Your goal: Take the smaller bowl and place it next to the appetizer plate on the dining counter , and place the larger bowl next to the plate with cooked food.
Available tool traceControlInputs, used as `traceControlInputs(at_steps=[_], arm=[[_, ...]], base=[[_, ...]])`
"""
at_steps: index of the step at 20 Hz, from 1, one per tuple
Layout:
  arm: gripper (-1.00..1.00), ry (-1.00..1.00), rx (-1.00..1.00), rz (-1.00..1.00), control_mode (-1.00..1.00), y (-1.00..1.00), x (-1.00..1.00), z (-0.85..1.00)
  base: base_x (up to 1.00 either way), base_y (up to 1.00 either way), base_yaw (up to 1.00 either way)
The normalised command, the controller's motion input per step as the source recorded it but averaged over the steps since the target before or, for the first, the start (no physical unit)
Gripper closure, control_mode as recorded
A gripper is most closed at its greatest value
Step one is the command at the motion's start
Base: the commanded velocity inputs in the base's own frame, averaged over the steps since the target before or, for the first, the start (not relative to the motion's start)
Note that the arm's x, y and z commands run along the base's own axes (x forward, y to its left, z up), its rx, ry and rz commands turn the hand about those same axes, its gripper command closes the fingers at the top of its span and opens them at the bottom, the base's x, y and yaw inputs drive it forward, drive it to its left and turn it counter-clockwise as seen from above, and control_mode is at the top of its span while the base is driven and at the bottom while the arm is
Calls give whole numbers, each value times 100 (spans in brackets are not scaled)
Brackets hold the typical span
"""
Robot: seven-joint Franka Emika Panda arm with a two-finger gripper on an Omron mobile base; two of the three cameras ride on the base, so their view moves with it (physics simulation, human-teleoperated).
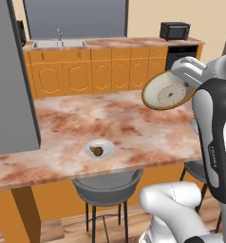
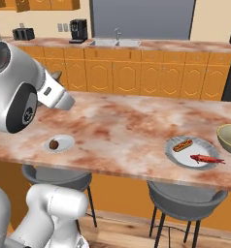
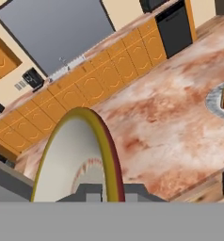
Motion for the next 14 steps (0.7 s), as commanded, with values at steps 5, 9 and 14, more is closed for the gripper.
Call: traceControlInputs(at_steps=[5,9,14], arm=[[100,0,0,0,100,0,0,0],[100,0,0,0,100,0,0,0],[100,2,0,0,-100,1,15,-15]], base=[[41,20,0],[33,18,0],[4,3,0]])
